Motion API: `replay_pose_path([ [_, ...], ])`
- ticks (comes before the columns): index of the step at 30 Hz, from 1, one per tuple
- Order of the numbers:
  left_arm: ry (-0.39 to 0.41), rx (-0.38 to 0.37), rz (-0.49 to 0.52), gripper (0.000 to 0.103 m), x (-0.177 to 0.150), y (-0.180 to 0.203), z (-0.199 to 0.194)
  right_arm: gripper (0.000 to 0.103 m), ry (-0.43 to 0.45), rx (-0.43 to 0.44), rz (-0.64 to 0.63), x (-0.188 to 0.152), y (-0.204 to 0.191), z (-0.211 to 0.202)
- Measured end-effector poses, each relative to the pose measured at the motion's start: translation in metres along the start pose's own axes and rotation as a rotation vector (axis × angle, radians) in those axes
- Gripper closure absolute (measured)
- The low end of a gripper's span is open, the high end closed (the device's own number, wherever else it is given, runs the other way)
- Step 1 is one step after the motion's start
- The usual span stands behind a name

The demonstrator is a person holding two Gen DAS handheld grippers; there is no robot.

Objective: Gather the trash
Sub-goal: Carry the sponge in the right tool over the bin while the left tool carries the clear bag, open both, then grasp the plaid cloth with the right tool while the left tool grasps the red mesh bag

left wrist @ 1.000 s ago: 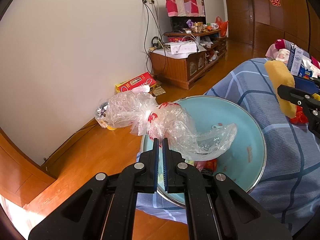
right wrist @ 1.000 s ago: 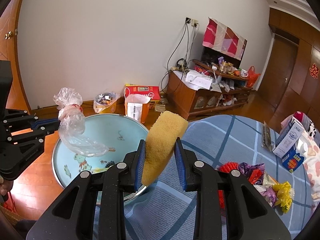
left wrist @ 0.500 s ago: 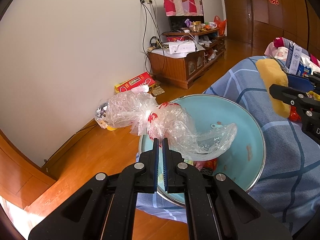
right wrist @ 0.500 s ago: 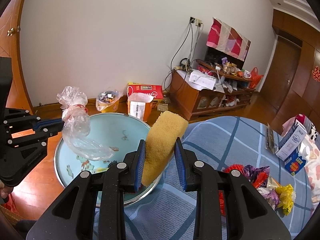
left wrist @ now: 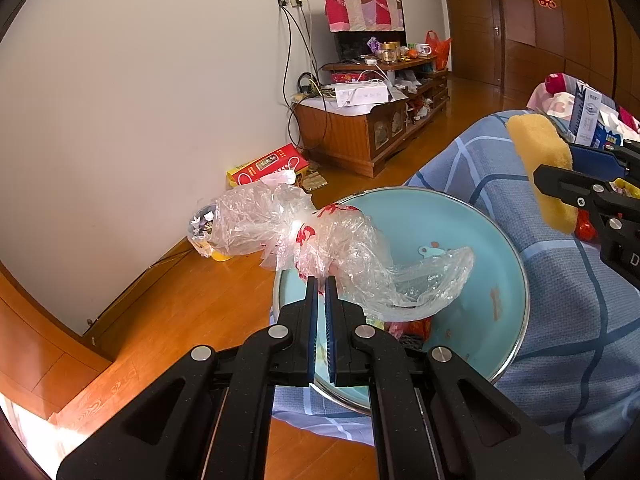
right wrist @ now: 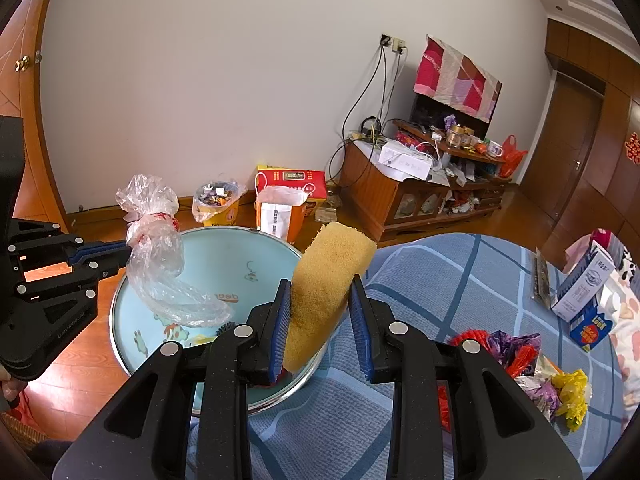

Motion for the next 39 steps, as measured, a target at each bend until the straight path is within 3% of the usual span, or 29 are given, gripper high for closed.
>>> replay_pose_path([
  [22, -0.001, -0.019, 0.002, 0.098, -0.002, 0.008, 0.001, 0.072, -0.008, 0.025, -0.016, 0.001, -0.011, 0.001],
  [24, 0.001, -0.026, 0.007, 0.094, -0.002, 0.011, 0.0, 0.068, -0.009, 0.034, -0.019, 0.0, -0.013, 0.001],
  [26, 0.002, -0.033, 0.01, 0.083, -0.003, 0.014, 0.0, 0.052, -0.012, 0.04, -0.014, -0.002, -0.015, 0.002],
  [30, 0.003, -0.05, 0.02, 0.077, -0.004, 0.021, 0.001, 0.05, -0.023, 0.04, -0.006, -0.007, -0.015, 0.005],
  [33, 0.005, -0.046, 0.021, 0.059, -0.005, 0.023, 0.001, 0.048, -0.029, 0.037, 0.005, -0.009, -0.013, 0.005],
  [35, 0.005, -0.044, 0.02, 0.054, -0.006, 0.024, 0.002, 0.047, -0.029, 0.034, 0.01, -0.011, -0.01, 0.004],
  [37, 0.004, -0.034, 0.016, 0.041, -0.007, 0.022, 0.003, 0.046, -0.033, 0.024, 0.017, -0.014, -0.006, 0.002],
  [39, -0.002, -0.029, 0.019, 0.039, -0.01, 0.022, 0.004, 0.045, -0.035, 0.015, 0.02, -0.017, -0.002, 0.0],
])
Point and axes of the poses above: each gripper's, at about its wrist camera, not at the fingertips, and z roughly the way its jaws point, y to its right, x to its top, the point moved 9 cm from there along z, roughly the way its jaws point, and after that the axes turned 15 degrees about -x, right-handed, at the moved point
